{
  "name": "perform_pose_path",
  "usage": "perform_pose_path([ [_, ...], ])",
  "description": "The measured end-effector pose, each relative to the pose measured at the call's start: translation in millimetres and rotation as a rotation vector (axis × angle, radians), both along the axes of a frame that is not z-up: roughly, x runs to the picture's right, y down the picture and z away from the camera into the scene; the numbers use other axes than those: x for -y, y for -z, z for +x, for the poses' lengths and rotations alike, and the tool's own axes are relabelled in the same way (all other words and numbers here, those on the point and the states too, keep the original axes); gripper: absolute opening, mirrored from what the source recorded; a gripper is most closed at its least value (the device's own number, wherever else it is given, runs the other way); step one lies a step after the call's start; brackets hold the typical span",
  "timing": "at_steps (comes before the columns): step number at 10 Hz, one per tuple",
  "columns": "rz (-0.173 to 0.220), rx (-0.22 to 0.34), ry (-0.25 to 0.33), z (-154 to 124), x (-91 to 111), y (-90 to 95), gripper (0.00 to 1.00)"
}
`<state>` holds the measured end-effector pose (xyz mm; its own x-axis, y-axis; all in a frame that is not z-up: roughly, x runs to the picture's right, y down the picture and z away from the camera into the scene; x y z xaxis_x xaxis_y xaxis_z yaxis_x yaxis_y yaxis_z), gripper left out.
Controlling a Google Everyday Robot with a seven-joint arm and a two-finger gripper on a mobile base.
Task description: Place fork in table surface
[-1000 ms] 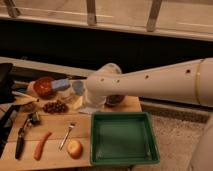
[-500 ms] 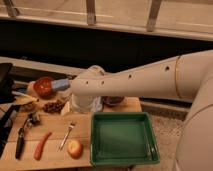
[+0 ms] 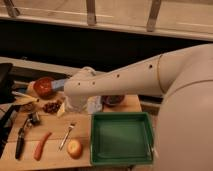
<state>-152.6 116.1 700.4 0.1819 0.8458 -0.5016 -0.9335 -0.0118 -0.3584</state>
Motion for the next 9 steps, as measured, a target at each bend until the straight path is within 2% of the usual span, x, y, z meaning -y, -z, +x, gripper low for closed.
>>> perform_pose_path([
  [3, -0.034, 0.026, 0.04, -22.5, -11.1, -21.9, 0.8],
  [6, -0.084, 0.051, 0.076, -39.0, -22.2, -42.0, 0.8],
  [7, -0.102, 0.075, 0.102, -48.1, -29.0, -46.0, 0.8],
  [9, -0.107, 0.084, 0.113, -53.4, -32.9, -45.3, 0.8],
])
